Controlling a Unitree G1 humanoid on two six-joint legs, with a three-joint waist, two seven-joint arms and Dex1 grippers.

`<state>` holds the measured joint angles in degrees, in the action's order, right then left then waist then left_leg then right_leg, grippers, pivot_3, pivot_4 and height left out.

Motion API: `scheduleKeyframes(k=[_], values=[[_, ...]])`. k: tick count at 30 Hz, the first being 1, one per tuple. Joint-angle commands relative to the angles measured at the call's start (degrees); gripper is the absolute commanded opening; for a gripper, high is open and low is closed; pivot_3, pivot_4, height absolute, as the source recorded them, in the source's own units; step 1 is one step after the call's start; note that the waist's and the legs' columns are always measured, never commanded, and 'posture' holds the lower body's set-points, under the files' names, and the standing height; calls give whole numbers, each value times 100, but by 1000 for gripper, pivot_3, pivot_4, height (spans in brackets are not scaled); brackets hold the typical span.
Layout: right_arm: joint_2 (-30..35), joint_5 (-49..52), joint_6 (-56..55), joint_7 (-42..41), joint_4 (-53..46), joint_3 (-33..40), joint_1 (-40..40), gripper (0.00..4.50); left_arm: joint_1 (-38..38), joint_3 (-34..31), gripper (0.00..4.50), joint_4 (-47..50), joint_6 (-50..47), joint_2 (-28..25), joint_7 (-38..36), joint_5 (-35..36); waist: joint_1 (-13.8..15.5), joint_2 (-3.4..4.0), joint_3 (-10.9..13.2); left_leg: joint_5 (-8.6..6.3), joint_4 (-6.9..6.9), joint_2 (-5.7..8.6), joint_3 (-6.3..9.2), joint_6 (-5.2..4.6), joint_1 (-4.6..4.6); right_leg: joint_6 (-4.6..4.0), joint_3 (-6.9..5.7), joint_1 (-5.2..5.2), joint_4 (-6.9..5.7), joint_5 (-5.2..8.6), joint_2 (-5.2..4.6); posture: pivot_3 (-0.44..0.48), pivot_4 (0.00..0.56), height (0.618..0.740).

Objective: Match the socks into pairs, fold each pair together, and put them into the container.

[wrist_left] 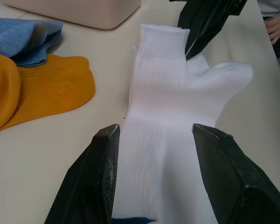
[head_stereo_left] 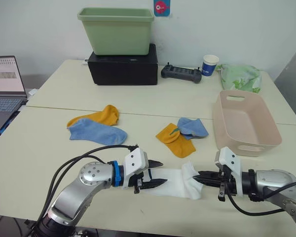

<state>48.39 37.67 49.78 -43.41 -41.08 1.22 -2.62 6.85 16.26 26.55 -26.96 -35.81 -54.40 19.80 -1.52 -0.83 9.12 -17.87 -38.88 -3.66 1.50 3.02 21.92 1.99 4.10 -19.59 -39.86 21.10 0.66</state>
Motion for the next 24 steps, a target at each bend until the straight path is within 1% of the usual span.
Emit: scheduleKeyframes(k=[1, 5, 8, 11, 13, 16, 17, 20, 22, 24], values=[[44, 66, -84, -27, -94, 159, 54, 0, 158, 394, 1386, -450, 262, 59, -18, -429, 2, 0, 0, 0, 0, 0, 0, 0, 0, 0, 0, 0, 0, 0, 0, 0, 150, 720], [18, 101, -56, -13, -113, 126, 75, 0, 243, 666, 47, -736, 233, 97, -93, -615, 0, -1, 1, -1, 0, -1, 1, -1, 1, 0, 0, -2, 0, 0, 2, 0, 150, 720], [-99, 254, 68, 69, -165, 86, 144, 0, 158, 832, 47, -884, 236, -13, -143, -811, 1, 0, 1, 0, 0, 0, 1, -1, 1, 0, 1, -2, 1, 0, 2, 0, 150, 720], [-269, 561, 321, 168, -222, 7, 278, 0, 62, 857, 47, -921, 212, -78, -181, -845, -1, 1, 0, 0, 0, -2, 2, -1, -1, 0, 1, -1, 0, 0, 2, 0, 150, 720], [-624, 995, 755, 429, -193, -185, 559, 0, -7, 846, 47, -918, 293, -149, -228, -871, -17, 0, 0, 0, 2, -2, 2, -1, -1, 0, 1, 0, 0, 0, 2, 0, 150, 720], [-1074, 1315, 1223, 789, -61, -442, 909, 0, -66, 796, 47, -921, 374, -213, -241, -876, -34, 3, -1, 0, 4, -5, 4, -1, -5, 0, 2, 0, -3, 0, 5, 0, 150, 720], [-1329, 1336, 1371, 958, 99, -608, 1073, 0, -94, 694, 47, -898, 352, -219, -217, -801, -28, 3, -1, 0, 5, -6, 5, -1, -6, 0, 2, 0, -3, 0, 5, 0, 150, 720], [-1824, 1393, 1667, 1276, 408, -857, 1359, 0, -151, 451, 47, -803, 291, -227, -164, -629, -35, 2, -1, -1, 7, -7, 7, -1, -5, 0, 1, -3, -2, 0, 6, 0, 150, 720], [-1882, 1283, 1700, 1272, 505, -1045, 1487, 0, -187, 193, 47, -459, 210, -411, -228, -463, -29, 1, 2, 0, 7, -8, 8, -1, -2, -1, 1, -8, -4, 0, 6, 0, 150, 720], [-1897, 1289, 1731, 1286, 559, -1074, 1599, 0, -262, -96, 47, -69, 36, -619, -258, -226, -33, 4, 4, 0, 7, -9, 16, -1, 3, -1, 0, -15, -4, 0, 6, 0, 150, 720]])
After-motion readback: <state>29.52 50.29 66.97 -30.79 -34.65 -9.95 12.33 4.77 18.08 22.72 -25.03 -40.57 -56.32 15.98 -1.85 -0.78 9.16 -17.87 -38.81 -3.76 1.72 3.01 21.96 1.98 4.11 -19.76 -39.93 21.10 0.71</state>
